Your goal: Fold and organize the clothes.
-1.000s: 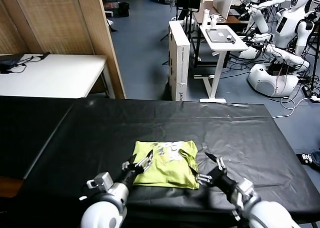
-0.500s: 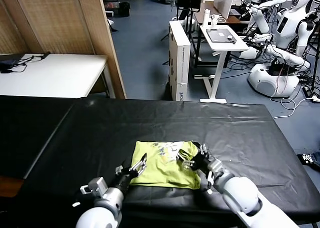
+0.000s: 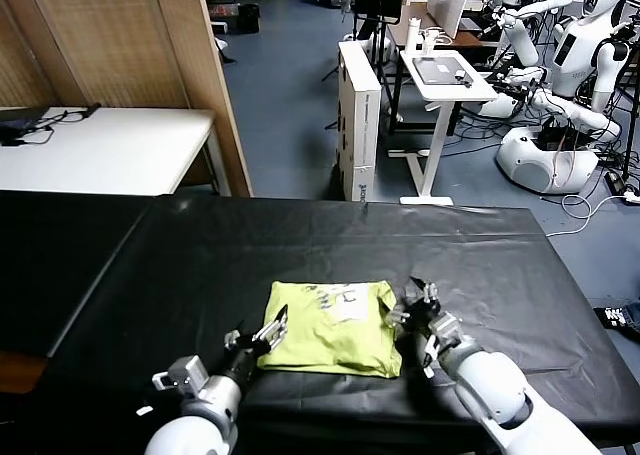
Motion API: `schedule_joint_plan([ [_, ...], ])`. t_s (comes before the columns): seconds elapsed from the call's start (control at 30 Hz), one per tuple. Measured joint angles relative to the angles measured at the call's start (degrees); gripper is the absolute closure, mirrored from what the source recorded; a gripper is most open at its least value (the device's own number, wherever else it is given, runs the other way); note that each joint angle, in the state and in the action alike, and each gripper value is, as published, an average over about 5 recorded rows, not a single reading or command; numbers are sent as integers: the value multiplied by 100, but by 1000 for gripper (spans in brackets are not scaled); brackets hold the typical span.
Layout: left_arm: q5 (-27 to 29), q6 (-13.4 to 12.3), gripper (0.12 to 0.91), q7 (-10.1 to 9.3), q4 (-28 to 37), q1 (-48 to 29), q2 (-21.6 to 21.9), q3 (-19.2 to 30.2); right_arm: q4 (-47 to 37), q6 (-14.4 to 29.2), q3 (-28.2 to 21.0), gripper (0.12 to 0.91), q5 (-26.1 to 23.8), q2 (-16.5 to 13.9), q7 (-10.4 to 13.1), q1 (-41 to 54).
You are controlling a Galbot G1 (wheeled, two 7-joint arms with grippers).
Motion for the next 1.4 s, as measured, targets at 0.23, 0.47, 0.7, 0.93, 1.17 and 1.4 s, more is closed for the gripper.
schedule_joint_plan([
  [0.23,124,-525,123,185,-144,220,336,-178,458,618,743,118,1141,-156,-440,-536],
  [0.47,168,-893,123,273,-351,650,1068,-484,1013,1655,1993,118,1810,9,-412,-1788],
  [0.7,526,-1392,123,68,-545,1256,1589,-595,1570,1830,2732,118,1352,520,-258,-3023],
  [0.93,494,-1589,123,-254,-697,1949,1852,-629,2084,1461,2978,118,980,1014,67,-3956],
  [1.17,476,-1560,123,-230,-911,2334,1942,-676,2379,1083,2936,118,887,1234,228,-4650],
  [1.4,517,-1597,123,-216,-1026,2529,1922,-700,2433,1194,2770,118,710,1376,282,-4972],
])
